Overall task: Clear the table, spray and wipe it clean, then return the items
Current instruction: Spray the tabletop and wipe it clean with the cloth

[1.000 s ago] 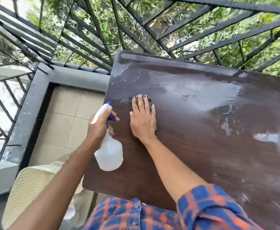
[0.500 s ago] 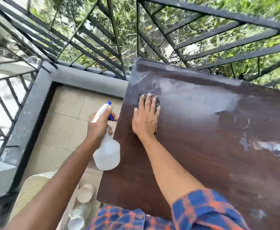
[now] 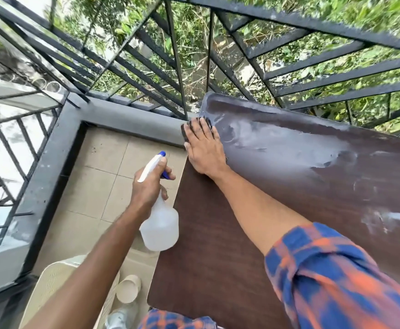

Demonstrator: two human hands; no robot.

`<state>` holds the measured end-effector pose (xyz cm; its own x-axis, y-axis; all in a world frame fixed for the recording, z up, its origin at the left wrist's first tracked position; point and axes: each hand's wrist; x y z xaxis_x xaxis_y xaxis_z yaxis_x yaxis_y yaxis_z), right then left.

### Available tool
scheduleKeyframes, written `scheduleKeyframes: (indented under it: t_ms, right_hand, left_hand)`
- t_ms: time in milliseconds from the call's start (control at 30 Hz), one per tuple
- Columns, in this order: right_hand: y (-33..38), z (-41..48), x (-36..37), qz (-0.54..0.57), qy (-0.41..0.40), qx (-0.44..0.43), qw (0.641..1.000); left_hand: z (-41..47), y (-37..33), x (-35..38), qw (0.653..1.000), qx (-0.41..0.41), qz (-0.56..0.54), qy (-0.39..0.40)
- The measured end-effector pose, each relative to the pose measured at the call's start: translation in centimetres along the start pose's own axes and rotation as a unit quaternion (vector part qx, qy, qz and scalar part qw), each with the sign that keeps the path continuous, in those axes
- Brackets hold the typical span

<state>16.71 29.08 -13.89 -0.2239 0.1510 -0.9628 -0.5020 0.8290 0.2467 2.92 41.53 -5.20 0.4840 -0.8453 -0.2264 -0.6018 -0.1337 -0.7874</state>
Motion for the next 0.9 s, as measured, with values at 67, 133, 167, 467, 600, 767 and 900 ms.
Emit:
scheduleKeyframes:
  t_ms: [67,133,167,467,600,767,900]
  right_hand:
    - [0.2,-0.3,-0.1,0.004,-0.008,0.006,1.000]
    - [1.7,-2.6,0.4,0.012,-0.016,-0.006,1.000]
    - [2.7,-4.3,1.0,0.013,-0.017,-0.022,1.000]
    - [2.1,-5.3,0.7,0.020,0.020,-0.099,0.995]
    - [-0.6,1.8,-1.2,0.018,0.025,-0.035,0.999]
    - [-1.6,4.1,-1.9,0.046,0.018,0.017,0.999]
    - [-2.7,3.9,-2.3,0.072,-0.013,0.078,0.994]
  left_hand:
    - [0.2,-0.4,-0.2,1.000,-0.001,-0.005,-0.003]
    - [0.4,-0.5,-0.4,1.000,0.001,-0.010,0.001]
    - [0.4,-0.5,-0.5,1.000,0.003,-0.014,0.005]
    - [1.0,-0.4,0.3,0.999,-0.002,-0.002,0.032]
    - [1.9,-2.4,1.8,0.999,0.000,0.006,0.053]
    - [3.1,-5.9,4.9,0.997,0.037,-0.007,0.073]
    - [3.8,-7.4,7.1,0.994,0.062,-0.016,0.090]
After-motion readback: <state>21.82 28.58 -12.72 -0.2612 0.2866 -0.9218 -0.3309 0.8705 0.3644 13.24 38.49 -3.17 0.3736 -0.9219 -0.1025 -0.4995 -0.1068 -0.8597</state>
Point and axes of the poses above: each hand's wrist, its own z-axis towards the middle knuckle, its own x-axis out of the palm, y = z × x, and after that the axes turned 4 degrees about -y, right-handed
